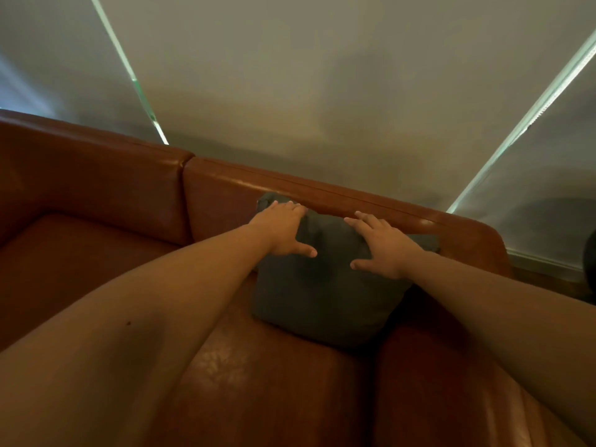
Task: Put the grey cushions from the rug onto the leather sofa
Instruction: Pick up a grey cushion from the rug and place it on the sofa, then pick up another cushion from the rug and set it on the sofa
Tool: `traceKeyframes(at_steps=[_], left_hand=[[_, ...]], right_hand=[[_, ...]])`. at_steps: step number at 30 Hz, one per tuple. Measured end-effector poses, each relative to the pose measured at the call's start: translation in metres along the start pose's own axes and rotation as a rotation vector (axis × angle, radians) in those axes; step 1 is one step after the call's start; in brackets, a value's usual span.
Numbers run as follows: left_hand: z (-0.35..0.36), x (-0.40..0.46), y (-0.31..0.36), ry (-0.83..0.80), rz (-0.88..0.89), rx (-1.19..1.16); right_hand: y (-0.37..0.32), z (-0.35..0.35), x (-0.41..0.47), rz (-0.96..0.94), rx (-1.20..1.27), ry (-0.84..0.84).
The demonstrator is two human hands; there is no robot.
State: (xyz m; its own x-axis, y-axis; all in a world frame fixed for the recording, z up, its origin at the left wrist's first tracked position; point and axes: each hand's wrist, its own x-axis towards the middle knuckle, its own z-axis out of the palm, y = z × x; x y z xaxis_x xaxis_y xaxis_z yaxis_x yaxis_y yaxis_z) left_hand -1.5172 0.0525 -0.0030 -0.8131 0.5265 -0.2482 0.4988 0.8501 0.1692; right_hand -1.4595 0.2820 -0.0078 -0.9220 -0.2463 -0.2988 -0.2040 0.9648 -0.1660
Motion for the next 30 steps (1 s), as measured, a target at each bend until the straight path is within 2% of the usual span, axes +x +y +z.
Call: traceKeyframes(at_steps=[7, 14, 24, 30], left_hand=[[-0.005, -0.092, -0.018, 0.07, -0.165, -0.009], [-0.001, -0.207, -0.053, 0.118, -0.339, -0.053], [0.037, -0.392, -0.117, 0.153, -0.594, -0.084], [0.067, -0.503, -0.164, 0.162, -0.631, -0.112]], right_hand=[[-0.067, 0.006, -0.02, -0.233, -0.049, -0.024], [-0.156, 0.017, -0.029, -0.42, -0.061, -0.213], [-0.334, 0.063, -0.059, -0.626, -0.122, -0.288], [-0.45, 0.104, -0.082, -0.695, -0.155, -0.31]])
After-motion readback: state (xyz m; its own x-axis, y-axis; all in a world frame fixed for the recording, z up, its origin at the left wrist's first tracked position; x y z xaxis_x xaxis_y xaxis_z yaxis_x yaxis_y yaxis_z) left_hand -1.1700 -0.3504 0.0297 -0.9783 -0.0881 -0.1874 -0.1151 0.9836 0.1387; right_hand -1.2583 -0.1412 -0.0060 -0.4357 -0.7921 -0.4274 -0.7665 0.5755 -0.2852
